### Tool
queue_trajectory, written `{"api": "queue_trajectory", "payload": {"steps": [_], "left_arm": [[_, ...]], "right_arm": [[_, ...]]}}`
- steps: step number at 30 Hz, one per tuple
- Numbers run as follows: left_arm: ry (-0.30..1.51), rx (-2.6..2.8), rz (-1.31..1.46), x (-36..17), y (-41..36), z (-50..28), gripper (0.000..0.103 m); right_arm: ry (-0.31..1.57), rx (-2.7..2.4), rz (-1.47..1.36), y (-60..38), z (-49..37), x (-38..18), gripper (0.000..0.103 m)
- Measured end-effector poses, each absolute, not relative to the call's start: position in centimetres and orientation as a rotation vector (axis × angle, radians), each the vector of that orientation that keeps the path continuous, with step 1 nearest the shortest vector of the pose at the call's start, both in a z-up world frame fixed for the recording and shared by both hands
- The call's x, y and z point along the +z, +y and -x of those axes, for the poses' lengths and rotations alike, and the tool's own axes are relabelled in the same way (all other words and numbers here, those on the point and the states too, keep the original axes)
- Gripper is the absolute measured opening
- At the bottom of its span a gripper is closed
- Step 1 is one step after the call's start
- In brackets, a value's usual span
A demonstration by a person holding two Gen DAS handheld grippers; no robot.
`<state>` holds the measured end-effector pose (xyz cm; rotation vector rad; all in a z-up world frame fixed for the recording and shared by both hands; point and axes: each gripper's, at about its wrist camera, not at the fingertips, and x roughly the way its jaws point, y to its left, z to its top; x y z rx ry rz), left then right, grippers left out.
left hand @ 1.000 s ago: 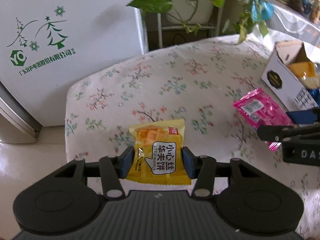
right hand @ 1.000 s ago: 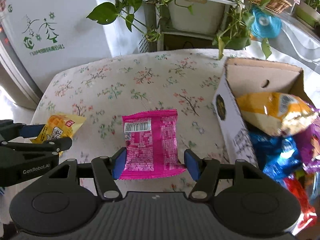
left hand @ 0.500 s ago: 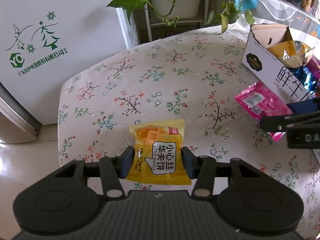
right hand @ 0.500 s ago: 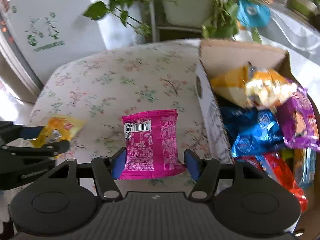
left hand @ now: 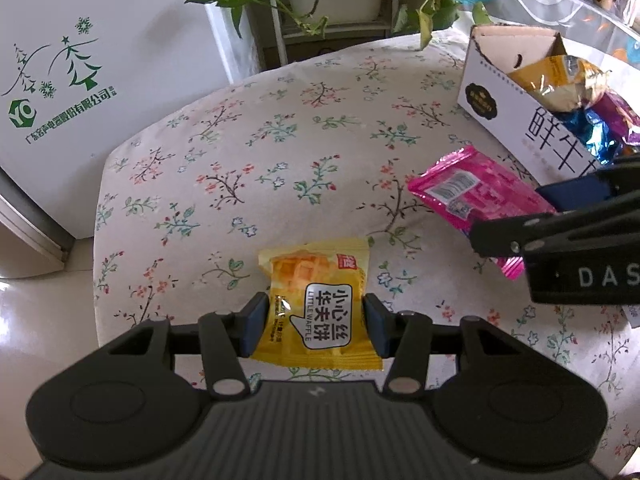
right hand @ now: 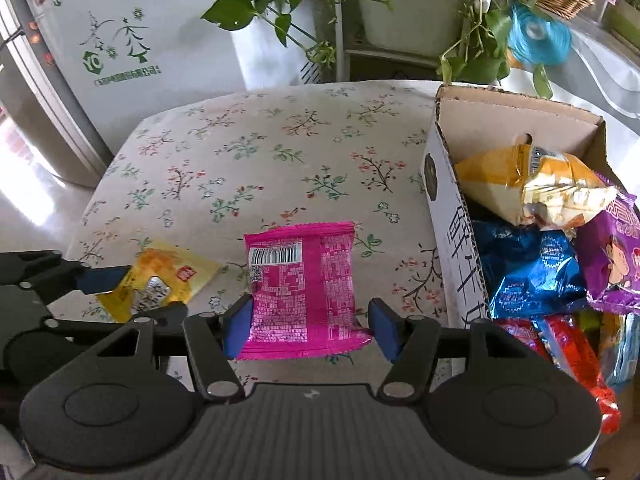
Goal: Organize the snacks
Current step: 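Lift both held packs and carry them over the cardboard box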
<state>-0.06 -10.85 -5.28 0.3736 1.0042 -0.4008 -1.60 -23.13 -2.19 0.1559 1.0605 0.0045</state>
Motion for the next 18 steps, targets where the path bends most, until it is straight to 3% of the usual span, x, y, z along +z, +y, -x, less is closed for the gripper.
{"api": "queue_trajectory", "payload": {"steps": [18], "left_arm": [[0.895,-0.318,-0.215,-1.8,-10.2,0.7,0.050]], "right_arm": [[0.929,-0.029,-0.204,-26.9,3.4,1.7,0.068]]}}
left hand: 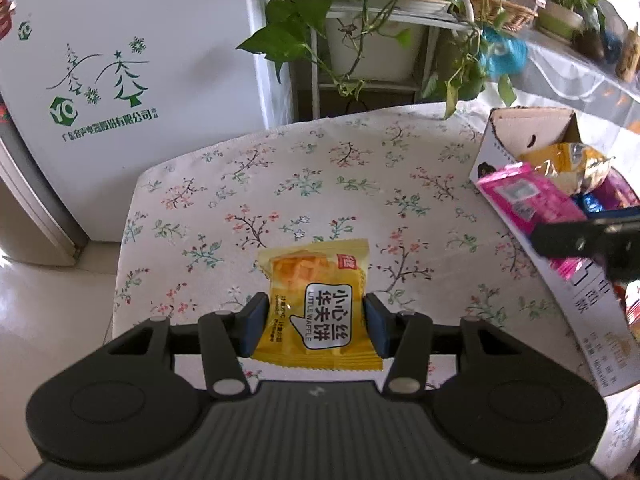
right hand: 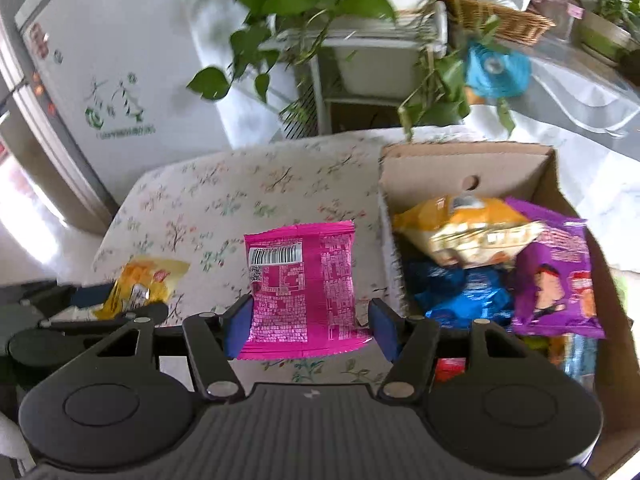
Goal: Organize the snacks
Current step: 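Lift both held packs and carry them over the cardboard box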
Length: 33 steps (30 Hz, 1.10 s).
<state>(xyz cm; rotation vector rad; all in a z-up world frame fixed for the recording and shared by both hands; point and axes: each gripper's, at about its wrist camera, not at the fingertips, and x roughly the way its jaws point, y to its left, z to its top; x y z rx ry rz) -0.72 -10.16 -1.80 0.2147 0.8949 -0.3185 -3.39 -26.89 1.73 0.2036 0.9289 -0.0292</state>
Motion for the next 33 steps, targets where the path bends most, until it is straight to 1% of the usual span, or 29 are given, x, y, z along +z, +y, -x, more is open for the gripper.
{"api": "queue_trajectory", "payload": {"steps": [7,16,27,30,33], "left_arm": [[0.879,-0.362,-0.210,-0.3,-12.6,1.7,0.050],[0.846,-0.479,-0.204,2.8,-17.9,2.7,0.051],[0.841,-0.579,-0.214,3.9,-24.1,4.5,0.049],[0.851,-0.607,-0.208,4.0,-24.5,4.8,0.049],[0.873,-0.602,-0.247,3.4,-23.3,5.2,0.050]], "right_arm": [[0.883,-0.078,-0.246,-29.6,4.6,3.0,0.068],[0.862,-0.166,-0.314,-33.5,6.5,3.5,0.068],[0.831,-0.285,-0.440,-38.5,9.4,3.7,0.068],[0.832,-0.290,-0.458,-38.9,9.8,3.7,0.068],[0.829,-0.285,-0.461,-39.0,10.2,3.8,0.068]]}}
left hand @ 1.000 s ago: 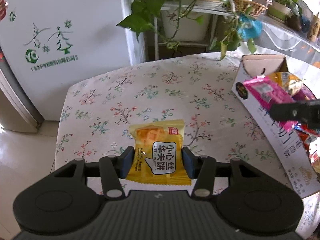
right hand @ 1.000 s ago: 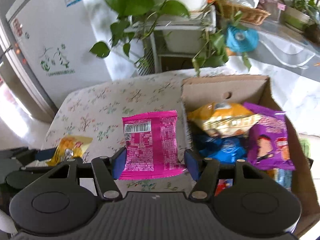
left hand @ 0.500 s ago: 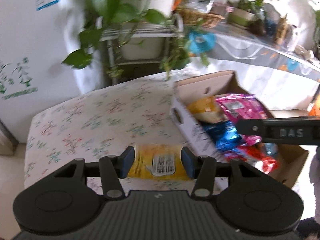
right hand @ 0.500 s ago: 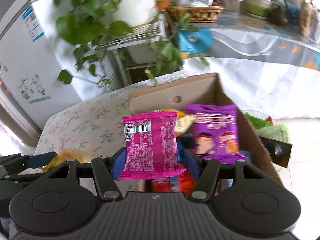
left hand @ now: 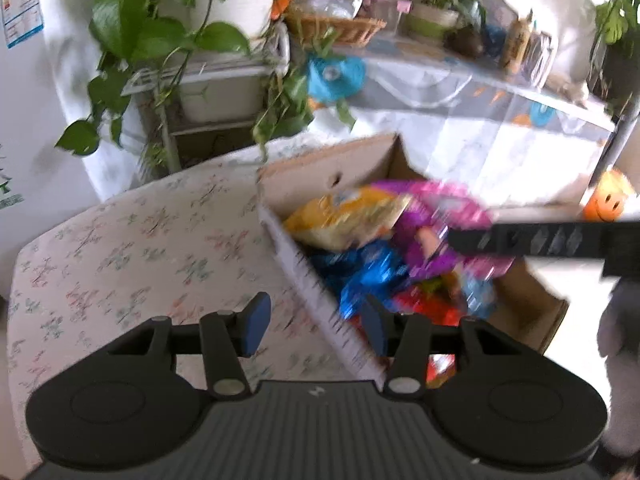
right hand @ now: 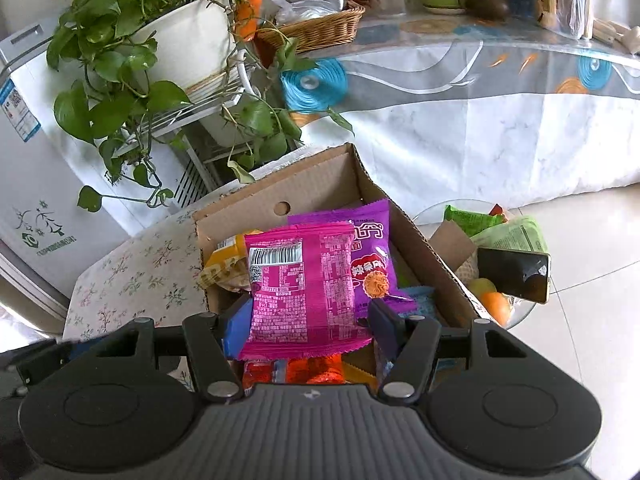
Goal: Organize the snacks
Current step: 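Lift both held packs and carry them over the cardboard box, then open both tools to drop the packs into the cardboard box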
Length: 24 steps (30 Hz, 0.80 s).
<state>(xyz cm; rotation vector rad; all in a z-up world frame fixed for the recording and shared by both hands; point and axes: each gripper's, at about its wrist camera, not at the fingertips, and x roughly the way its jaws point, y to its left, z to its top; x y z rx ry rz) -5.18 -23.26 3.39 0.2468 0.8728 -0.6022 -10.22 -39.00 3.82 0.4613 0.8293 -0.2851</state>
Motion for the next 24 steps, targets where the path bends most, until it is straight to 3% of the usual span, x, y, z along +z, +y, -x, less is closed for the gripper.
{"api": "queue_trajectory", "payload": {"steps": [8,14,16,20,24], "left_arm": [[1.036,-0.612,-0.320,-1.7,-19.9,7.5,0.061],[1.046,-0.635,-0.393,-4.3,-21.5,9.5,0.074],[1.046,-0.606,-0.434,-5.3,-21.9,9.8,0.069],[1.052,-0.580,-0.386,-5.8,-21.1,9.7,0.048],[1.013,-0.538,-0.349,-3.8,-20.4,9.3,0.046]], "right_arm": [[0.812,-0.251,-0.460,-38.6,10.3,4.4,0.068],[0.813,-0.259,-0.470,-38.8,10.2,4.3,0.069],[0.811,-0.262,-0.474,-38.9,10.3,4.3,0.069],[0.805,-0.267,-0.478,-38.9,10.5,4.5,0.069],[0.796,-0.262,-0.487,-39.0,10.7,4.7,0.069]]}}
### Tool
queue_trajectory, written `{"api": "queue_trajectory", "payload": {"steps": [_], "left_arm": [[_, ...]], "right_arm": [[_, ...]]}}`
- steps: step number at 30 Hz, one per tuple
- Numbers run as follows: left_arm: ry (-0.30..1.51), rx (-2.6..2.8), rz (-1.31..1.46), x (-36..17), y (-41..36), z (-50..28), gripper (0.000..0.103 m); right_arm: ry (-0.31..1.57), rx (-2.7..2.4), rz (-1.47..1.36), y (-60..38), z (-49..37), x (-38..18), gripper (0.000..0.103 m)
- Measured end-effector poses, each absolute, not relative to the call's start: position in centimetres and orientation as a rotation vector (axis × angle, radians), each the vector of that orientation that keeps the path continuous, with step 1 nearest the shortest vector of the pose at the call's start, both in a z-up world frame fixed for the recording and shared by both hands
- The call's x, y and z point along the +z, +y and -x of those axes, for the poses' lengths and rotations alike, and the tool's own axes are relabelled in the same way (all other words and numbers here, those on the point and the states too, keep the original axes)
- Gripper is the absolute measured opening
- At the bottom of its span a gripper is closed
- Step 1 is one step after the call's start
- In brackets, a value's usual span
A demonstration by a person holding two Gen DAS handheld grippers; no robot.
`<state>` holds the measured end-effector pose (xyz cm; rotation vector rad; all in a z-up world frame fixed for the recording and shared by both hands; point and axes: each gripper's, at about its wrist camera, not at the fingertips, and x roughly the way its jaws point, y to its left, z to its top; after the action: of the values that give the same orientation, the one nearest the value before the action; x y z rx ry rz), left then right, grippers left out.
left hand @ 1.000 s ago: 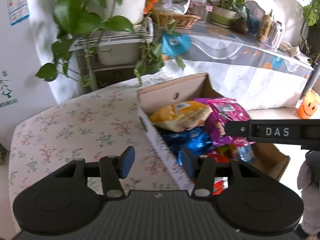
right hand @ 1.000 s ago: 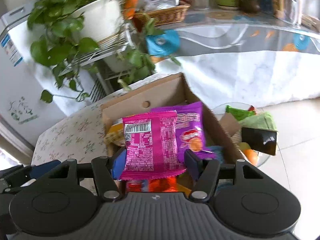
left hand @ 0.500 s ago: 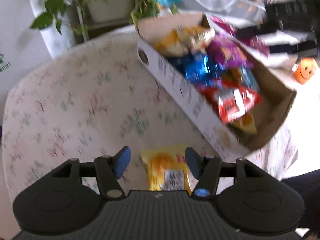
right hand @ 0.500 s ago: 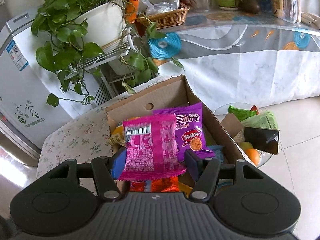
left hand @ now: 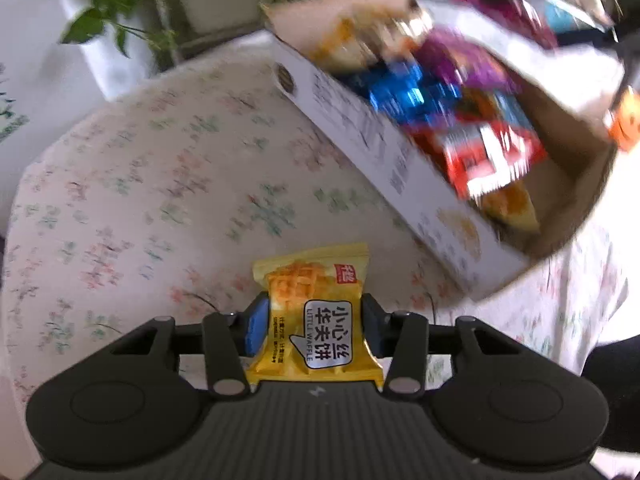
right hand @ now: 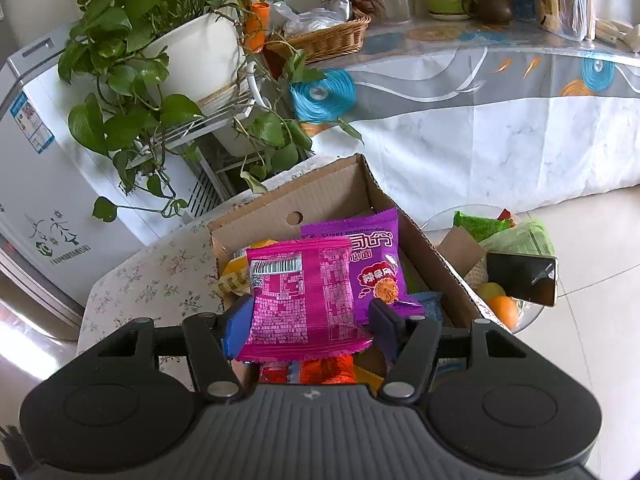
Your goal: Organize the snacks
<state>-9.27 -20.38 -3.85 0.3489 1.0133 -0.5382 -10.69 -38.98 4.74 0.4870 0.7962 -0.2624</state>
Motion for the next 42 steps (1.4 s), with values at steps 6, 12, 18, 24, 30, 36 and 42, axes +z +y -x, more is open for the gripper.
{"api": "queue_trajectory", "payload": {"steps": [6,12,18,24,30,36,42], "left_arm": [[0.893,-0.560,-0.244,2.4,-21.2,7.5,0.046],[0.865,-0.613,-0.194,4.7,-25.3,5.9,0.046],[0.903,-0.628,-0.204,3.4,-29.1,5.6,0.046],[0.914,-0.613,-0.250,2.8,-31.2,6.0,0.057],[0.890,-0.554,-0.290,3.5,-30.5,6.3,0.089],[0.922,-0.503,-0.296,3.5,-29.2,6.1,0.091],[0.959,-0.445,-0.291,3.0,-28.2,5.7,0.091]], "right_arm": [[0.789,-0.260,-0.504,-39.2,11.0,5.0,0.069],[0.795,-0.276,-0.509,-39.4,11.1,4.9,0.069],[0.789,-0.320,-0.525,-40.1,11.4,5.0,0.068],[0.797,-0.344,-0.550,-40.6,11.5,4.8,0.072],[0.789,-0.385,-0.549,-40.6,11.6,5.0,0.091],[0.811,-0.395,-0.536,-40.5,11.4,4.8,0.096],[0.826,-0.391,-0.508,-40.2,11.3,4.8,0.098]]}}
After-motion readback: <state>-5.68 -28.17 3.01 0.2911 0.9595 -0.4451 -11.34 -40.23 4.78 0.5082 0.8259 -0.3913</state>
